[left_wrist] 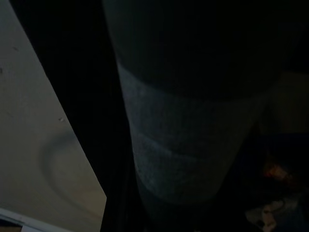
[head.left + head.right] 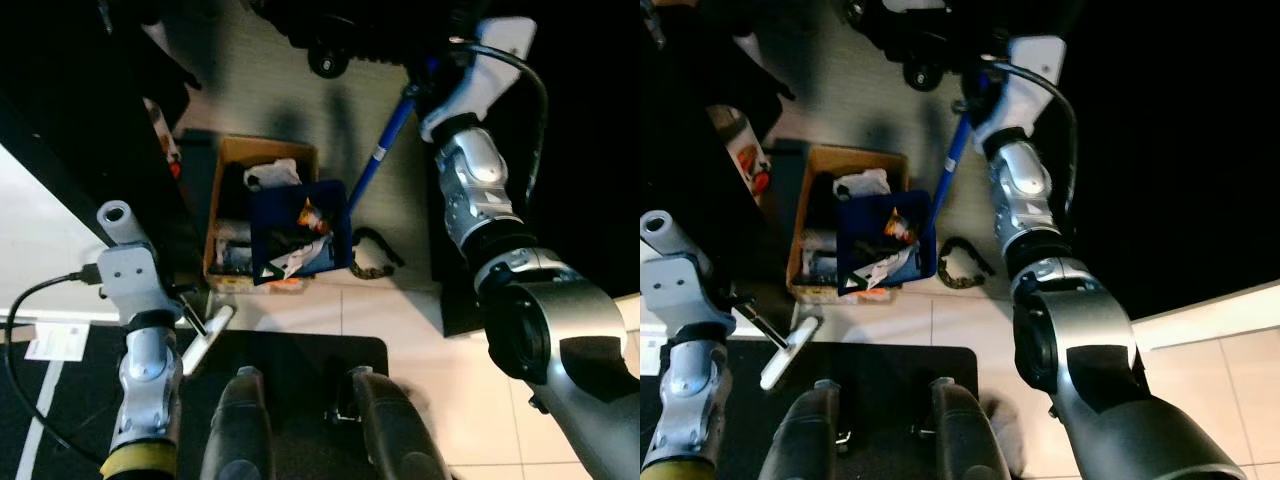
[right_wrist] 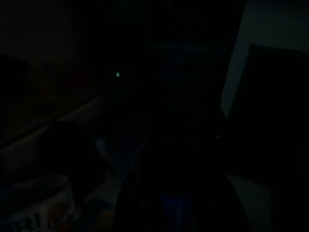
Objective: Sweep floor
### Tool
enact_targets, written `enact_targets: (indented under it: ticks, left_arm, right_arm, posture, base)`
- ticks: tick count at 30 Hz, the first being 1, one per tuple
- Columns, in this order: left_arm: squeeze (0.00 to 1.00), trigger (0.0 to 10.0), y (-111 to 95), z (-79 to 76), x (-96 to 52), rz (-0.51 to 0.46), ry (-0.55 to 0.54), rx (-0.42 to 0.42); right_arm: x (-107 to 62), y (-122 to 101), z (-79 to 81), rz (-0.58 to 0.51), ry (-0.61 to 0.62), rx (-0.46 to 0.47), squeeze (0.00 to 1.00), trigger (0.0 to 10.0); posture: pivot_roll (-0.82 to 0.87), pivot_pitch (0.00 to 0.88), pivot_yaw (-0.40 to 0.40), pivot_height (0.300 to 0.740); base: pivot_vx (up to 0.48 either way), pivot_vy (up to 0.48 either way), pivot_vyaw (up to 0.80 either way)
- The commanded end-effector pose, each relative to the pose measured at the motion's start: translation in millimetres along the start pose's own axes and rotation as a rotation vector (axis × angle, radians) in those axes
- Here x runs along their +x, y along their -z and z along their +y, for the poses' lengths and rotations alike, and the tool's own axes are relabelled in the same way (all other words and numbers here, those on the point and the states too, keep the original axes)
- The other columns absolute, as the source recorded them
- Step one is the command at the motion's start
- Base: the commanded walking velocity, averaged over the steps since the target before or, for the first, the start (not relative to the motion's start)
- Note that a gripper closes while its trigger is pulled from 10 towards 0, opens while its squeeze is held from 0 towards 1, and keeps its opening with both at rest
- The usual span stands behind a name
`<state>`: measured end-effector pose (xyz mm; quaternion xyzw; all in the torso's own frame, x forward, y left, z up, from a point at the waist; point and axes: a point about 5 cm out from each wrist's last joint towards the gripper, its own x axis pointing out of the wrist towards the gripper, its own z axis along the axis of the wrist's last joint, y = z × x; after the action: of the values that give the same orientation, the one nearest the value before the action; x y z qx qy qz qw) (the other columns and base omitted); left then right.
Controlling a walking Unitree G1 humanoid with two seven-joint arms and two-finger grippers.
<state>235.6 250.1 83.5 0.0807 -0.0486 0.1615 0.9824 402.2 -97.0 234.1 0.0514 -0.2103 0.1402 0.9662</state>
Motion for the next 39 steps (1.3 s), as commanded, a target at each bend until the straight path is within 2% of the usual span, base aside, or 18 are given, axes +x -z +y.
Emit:
enact_targets:
  ticks: [1,4,6,7,11,13,14,15,16,27,28,29,31,37,39]
  left_arm:
    - [0.00,10.0,7,9.9,-13.3,0.046,-0.031,0.048]
    - [0.00,10.0,7,11.5,-16.6,0.047,-0.039,0.054]
    - [0.00,10.0,6,13.6,-22.0,0.051,-0.051,0.061]
    - [0.00,10.0,5,15.3,-25.3,0.055,-0.064,0.063]
    - [0.00,10.0,4,15.8,-26.4,0.056,-0.068,0.065]
    - [0.00,10.0,3,16.4,-27.1,0.058,-0.073,0.068]
    - [0.00,10.0,3,17.0,-27.4,0.059,-0.077,0.070]
    - [0.00,10.0,2,17.3,-27.5,0.059,-0.079,0.071]
    - [0.00,10.0,2,17.8,-27.5,0.059,-0.082,0.072]
    - [0.00,10.0,1,18.0,-28.8,0.068,-0.086,0.076]
    - [0.00,10.0,1,17.6,-29.1,0.071,-0.086,0.076]
    - [0.00,10.0,1,17.6,-29.1,0.071,-0.086,0.076]
    - [0.00,10.0,1,16.5,-29.6,0.074,-0.083,0.076]
    - [0.00,10.0,1,15.2,-30.3,0.076,-0.081,0.076]
    - [0.00,10.0,2,14.3,-31.2,0.078,-0.081,0.075]
  right_arm:
    - [5.4,-9,5.0,-0.041,-0.004,-0.067,0.00,0.0]
    - [7.6,-11,9.5,-0.046,-0.012,-0.088,0.00,0.0]
    - [12.1,-14,19.3,-0.054,-0.030,-0.123,0.00,0.0]
    - [17.7,-19,37.7,-0.069,-0.070,-0.163,0.00,0.0]
    - [19.5,-20,44.4,-0.076,-0.085,-0.179,0.00,0.0]
    - [23.6,-25,62.7,-0.100,-0.104,-0.203,0.00,0.0]
    - [25.5,-29,71.8,-0.126,-0.102,-0.221,0.00,3.3]
    - [26.6,-32,77.4,-0.145,-0.099,-0.232,0.00,3.3]
    - [27.6,-36,82.7,-0.169,-0.089,-0.243,0.00,10.0]
    - [25.3,-46,116.6,-0.284,-0.065,-0.275,0.00,10.0]
    - [23.2,-46,123.3,-0.307,-0.072,-0.289,0.00,10.0]
    - [23.2,-46,123.3,-0.307,-0.072,-0.289,0.00,10.0]
    - [17.6,-45,138.4,-0.341,-0.111,-0.293,0.00,10.0]
    - [11.3,-43,153.5,-0.356,-0.155,-0.263,0.00,10.0]
    - [7.6,-42,163.1,-0.368,-0.170,-0.254,0.00,10.0]
  posture:
    - [0.12,0.250,-0.295,0.731]
    - [0.12,0.251,-0.299,0.731]
    - [0.13,0.253,-0.307,0.731]
    - [0.14,0.257,-0.319,0.731]
    - [0.14,0.258,-0.320,0.731]
    - [0.14,0.260,-0.328,0.731]
    - [0.14,0.261,-0.331,0.731]
    - [0.14,0.261,-0.331,0.731]
    - [0.14,0.262,-0.333,0.731]
    - [0.14,0.265,-0.330,0.731]
    - [0.14,0.265,-0.329,0.731]
    - [0.14,0.265,-0.329,0.731]
    - [0.14,0.265,-0.329,0.731]
    - [0.14,0.266,-0.331,0.731]
    - [0.13,0.266,-0.334,0.731]
  base:
    - [0.000,0.000,0.00]
    - [0.000,0.000,0.00]
    - [0.000,0.000,0.00]
    - [0.000,0.000,0.00]
    - [0.000,0.000,0.00]
    - [0.000,0.000,0.00]
    - [0.000,0.000,0.00]
    - [0.000,0.000,0.00]
    - [0.000,0.000,0.00]
    - [0.000,0.000,0.00]
    - [0.000,0.000,0.00]
    - [0.000,0.000,0.00]
    - [0.000,0.000,0.00]
    - [0.000,0.000,0.00]
    - [0.000,0.000,0.00]
